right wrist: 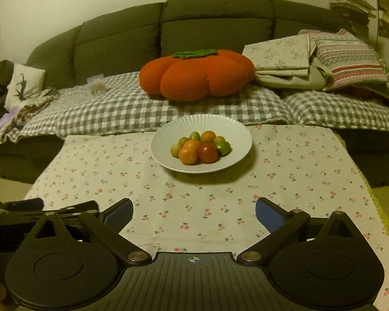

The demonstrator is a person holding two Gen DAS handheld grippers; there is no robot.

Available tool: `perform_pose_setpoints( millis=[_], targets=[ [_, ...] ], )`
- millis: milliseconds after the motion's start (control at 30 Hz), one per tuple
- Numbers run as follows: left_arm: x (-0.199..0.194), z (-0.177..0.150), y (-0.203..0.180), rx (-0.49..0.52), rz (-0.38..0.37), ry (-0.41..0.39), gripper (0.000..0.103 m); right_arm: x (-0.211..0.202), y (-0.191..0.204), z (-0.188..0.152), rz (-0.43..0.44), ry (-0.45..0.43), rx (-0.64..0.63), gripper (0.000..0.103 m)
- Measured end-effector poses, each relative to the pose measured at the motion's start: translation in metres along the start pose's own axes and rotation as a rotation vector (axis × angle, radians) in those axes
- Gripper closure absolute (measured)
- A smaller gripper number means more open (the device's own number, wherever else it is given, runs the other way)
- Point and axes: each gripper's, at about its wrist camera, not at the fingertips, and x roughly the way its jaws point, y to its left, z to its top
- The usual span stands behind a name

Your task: Organize fruits

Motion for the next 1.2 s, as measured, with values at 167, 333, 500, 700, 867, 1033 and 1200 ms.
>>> perform_pose_setpoints(
  millis=[167,333,500,700,867,1033,1200],
  targets=[
    [0.003,-0.001,0.000,-0.004,0.001,0.011,0.001,0.007,-0.005,-0.004,-0.006,0.015,0.012,0.001],
    [0.006,-0.002,-0.001,0.000,0.003,0.025,0.001,0.008,-0.005,-0.006,-0.010,0.011,0.007,0.001],
    [0.005,-0.002,-0.002,0.006,0.004,0.024,0.001,0.008,-0.006,-0.006,-0.007,0.012,0.008,0.001],
    [0.007,-0.003,-0.004,0.007,0.003,0.034,0.001,0.009,-0.006,-0.007,-0.003,0.019,0.009,0.001],
    [0.006,-0.003,-0.005,0.012,0.001,0.030,0.001,0.011,-0.004,-0.008,-0.001,0.025,0.004,0.001],
    [0.007,-0.003,-0.005,0.015,-0.002,0.031,0.001,0.012,-0.005,-0.008,0.001,0.029,0.006,0.001],
    [0.006,-0.004,-0.006,0.023,0.004,0.023,0.001,0.013,-0.005,-0.009,0.002,0.031,0.007,0.001]
  ],
)
